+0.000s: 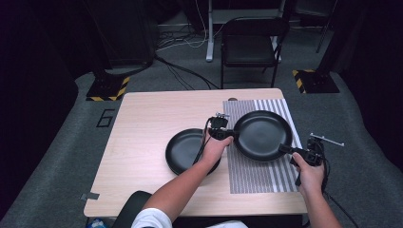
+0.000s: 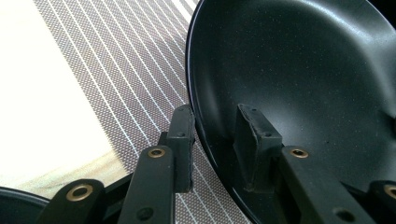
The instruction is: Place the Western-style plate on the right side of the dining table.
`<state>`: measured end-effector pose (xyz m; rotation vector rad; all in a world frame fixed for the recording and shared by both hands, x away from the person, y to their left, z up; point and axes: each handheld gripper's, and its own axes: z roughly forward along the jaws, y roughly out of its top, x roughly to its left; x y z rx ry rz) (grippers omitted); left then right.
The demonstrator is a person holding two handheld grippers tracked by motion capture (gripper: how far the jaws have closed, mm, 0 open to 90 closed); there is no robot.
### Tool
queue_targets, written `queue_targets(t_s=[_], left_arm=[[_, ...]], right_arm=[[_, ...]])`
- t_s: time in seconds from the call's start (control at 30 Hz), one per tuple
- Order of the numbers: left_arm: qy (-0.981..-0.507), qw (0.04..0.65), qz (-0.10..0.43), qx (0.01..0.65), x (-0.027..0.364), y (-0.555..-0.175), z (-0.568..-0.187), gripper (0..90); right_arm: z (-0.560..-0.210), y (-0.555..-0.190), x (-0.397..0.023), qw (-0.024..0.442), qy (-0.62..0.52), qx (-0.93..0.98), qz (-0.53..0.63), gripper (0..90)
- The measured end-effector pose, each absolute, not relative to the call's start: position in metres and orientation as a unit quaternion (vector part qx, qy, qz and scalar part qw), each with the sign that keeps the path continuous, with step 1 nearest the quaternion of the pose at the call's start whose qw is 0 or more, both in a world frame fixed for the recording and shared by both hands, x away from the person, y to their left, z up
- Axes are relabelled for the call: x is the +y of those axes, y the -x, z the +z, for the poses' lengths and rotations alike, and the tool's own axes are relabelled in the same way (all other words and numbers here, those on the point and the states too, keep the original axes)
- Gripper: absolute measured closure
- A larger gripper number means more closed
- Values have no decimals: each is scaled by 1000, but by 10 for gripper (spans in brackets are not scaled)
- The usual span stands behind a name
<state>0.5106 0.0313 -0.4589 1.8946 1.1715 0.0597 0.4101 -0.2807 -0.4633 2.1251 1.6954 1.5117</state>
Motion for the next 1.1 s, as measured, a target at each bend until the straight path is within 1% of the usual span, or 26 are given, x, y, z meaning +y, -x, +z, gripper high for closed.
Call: queue_targets(t_s=[0.37,0.67,0.7,1.1], left_arm=[[-764,427,20,483,29,-518,-470,679],[-765,418,13,490,25,-522,-479,678],[-764,418,11,491,24,-522,-480,678],[-762,416,4,496,23,-526,-489,680]], right_arm=[[-474,-418,-281,10,-686,546,480,731],[-484,-421,-284,-6,-699,535,474,731],[-485,-422,-285,1,-693,542,475,731],[-493,-426,-287,-6,-697,542,469,730]])
